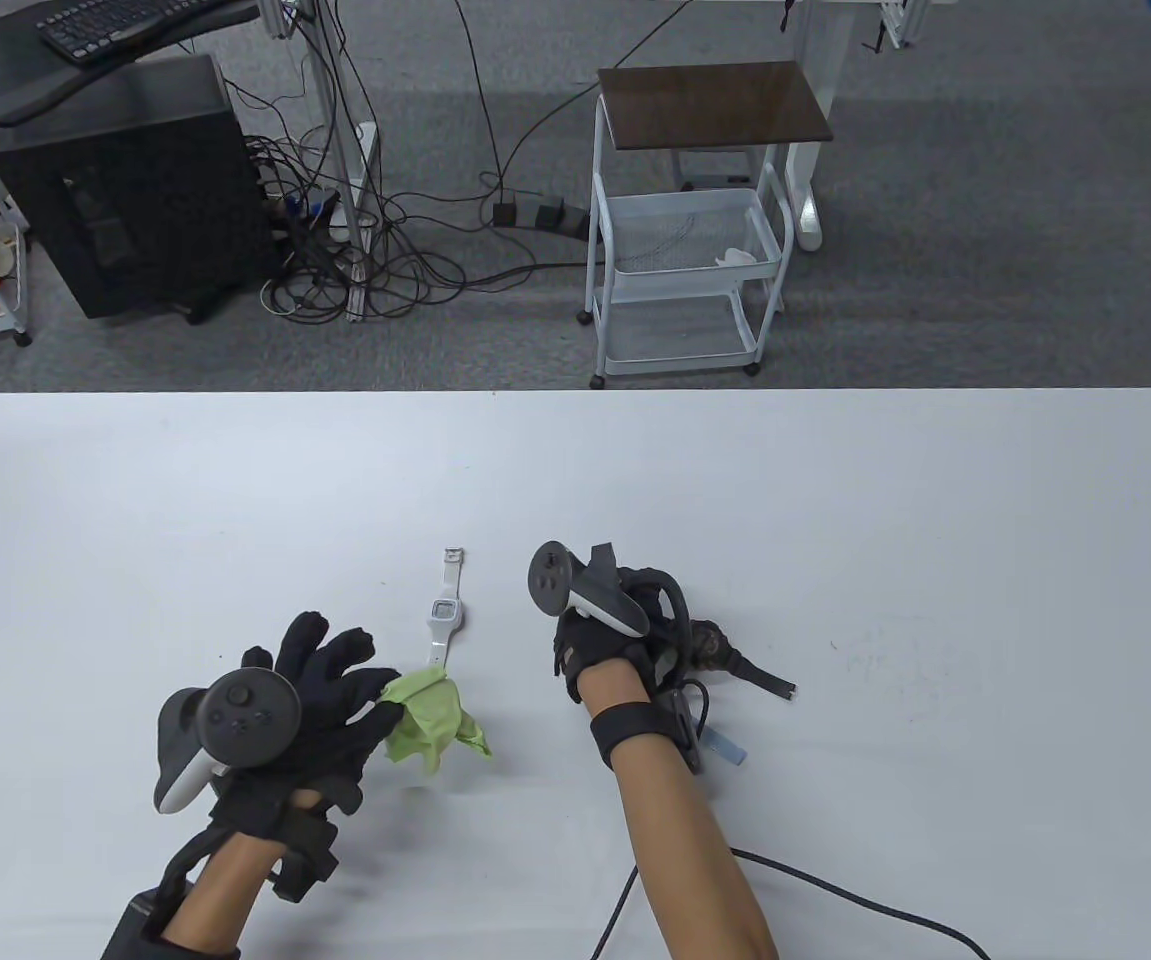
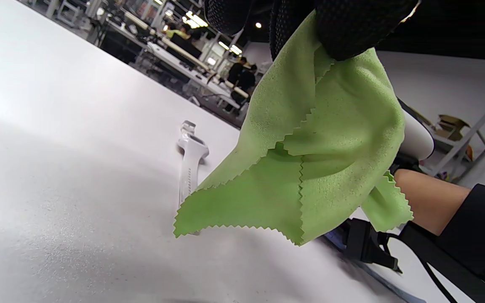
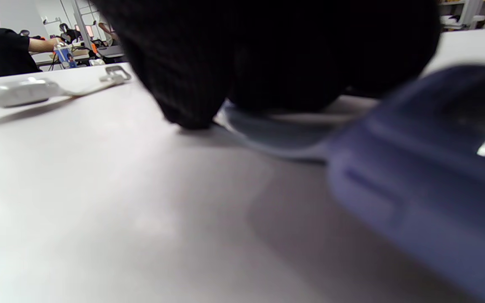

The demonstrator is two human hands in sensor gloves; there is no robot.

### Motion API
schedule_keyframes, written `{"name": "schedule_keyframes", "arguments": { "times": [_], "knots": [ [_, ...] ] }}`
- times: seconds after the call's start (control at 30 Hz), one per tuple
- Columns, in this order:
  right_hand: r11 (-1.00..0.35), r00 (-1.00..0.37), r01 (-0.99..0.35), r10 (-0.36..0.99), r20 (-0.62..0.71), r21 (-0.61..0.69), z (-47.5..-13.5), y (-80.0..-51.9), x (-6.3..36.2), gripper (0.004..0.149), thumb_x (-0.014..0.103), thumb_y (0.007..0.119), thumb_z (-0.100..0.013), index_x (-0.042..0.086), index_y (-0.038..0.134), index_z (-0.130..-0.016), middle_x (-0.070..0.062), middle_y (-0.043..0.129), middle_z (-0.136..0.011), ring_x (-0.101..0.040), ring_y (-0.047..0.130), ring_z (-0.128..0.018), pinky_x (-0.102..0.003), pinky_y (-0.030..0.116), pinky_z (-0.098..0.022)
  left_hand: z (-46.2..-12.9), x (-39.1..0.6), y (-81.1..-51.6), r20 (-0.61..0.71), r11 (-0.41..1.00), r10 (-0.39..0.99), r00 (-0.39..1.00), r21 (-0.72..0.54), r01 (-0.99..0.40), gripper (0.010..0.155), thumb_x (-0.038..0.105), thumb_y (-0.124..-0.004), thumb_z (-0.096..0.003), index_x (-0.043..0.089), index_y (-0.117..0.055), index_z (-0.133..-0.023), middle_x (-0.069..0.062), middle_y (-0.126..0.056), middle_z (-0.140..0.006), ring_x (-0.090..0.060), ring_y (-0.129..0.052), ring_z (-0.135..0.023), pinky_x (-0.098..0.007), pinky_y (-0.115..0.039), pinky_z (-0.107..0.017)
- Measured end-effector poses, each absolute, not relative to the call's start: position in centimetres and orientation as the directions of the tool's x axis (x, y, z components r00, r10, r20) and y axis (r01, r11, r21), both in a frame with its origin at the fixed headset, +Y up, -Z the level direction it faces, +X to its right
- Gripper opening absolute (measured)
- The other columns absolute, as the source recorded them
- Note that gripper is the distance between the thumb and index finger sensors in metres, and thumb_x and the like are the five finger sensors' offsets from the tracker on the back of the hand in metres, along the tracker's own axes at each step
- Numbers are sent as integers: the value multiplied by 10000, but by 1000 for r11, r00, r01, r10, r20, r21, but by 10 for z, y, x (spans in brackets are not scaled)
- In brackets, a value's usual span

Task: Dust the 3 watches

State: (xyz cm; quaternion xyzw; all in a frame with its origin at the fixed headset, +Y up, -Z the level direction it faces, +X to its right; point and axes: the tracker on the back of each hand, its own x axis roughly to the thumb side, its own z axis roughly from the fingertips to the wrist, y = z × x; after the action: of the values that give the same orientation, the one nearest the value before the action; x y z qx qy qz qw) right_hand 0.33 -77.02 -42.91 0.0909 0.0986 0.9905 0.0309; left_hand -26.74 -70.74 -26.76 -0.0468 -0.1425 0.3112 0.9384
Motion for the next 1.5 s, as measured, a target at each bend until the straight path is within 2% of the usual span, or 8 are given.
{"name": "schedule_keyframes", "arguments": {
  "times": [0.5,0.9,1.17,1.33,1.5],
  "knots": [
    [-979,-981,-65,98,167,193,-429,-771,6,366,365,901,-324,160,915,-627,-194,940,-623,-422,865,-489,-708,483,-570,-269,-267,-708,238,801,599,765,-178,-572,455,521,-700,-595,308,-708,-997,-65,-407,-1220,-449,-96,-1142,-748,-46,-650],
    [-989,-980,-12,41,193,150,-426,-768,1,332,381,933,-309,192,990,-577,-171,1011,-557,-383,942,-423,-674,550,-571,-269,-267,-709,241,800,600,763,-187,-570,454,519,-701,-595,307,-708,-996,-59,-412,-1220,-446,-99,-1144,-748,-49,-651],
    [-985,-977,19,19,214,174,-423,-767,-3,330,346,919,-329,184,983,-610,-193,1013,-579,-384,958,-438,-668,564,-564,-269,-265,-711,254,787,617,745,-206,-581,454,521,-700,-595,310,-707,-997,-32,-417,-1228,-439,-107,-1152,-749,-55,-656],
    [-984,-974,-22,61,218,178,-421,-764,3,338,347,895,-328,191,967,-619,-170,1024,-592,-372,976,-445,-670,574,-553,-270,-264,-713,268,779,627,731,-215,-589,454,522,-699,-597,314,-701,-1000,11,-435,-1233,-430,-114,-1162,-749,-59,-659],
    [-978,-955,-170,195,224,124,-416,-745,13,343,355,863,-340,188,950,-627,-154,1045,-552,-344,1006,-397,-650,616,-532,-270,-264,-712,281,762,647,708,-227,-606,452,521,-696,-598,321,-694,-1004,24,-489,-1227,-436,-173,-1166,-751,-70,-662]
  ]
}}
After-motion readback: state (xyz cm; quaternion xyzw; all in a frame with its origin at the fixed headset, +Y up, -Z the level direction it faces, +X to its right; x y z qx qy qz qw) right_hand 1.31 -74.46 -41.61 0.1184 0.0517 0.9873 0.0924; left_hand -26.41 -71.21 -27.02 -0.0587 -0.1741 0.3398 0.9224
